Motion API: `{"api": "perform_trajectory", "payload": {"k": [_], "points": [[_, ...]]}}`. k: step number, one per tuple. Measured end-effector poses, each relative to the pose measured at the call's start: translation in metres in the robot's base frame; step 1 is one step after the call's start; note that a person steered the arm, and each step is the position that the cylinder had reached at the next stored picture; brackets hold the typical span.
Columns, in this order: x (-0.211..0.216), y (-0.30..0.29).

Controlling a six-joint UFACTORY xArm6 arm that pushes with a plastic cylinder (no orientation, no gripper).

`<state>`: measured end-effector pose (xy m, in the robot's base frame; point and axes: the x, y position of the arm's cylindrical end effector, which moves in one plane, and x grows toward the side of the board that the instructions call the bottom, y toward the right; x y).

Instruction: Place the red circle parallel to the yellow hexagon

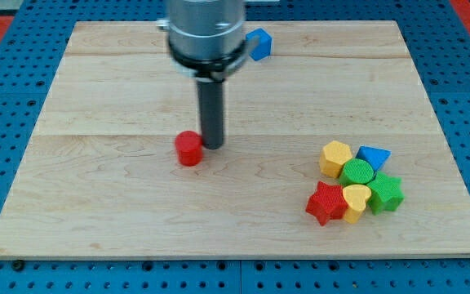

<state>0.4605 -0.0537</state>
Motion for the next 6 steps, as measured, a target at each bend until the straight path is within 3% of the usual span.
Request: {"api": "perform_trajectory", "payload": {"k": [2, 3, 4, 5, 6], "points": [[-0.054, 0.004], [-0.057, -0.063], [-0.040, -0.090], [0.001, -0.043], [0.027, -0.032]]}}
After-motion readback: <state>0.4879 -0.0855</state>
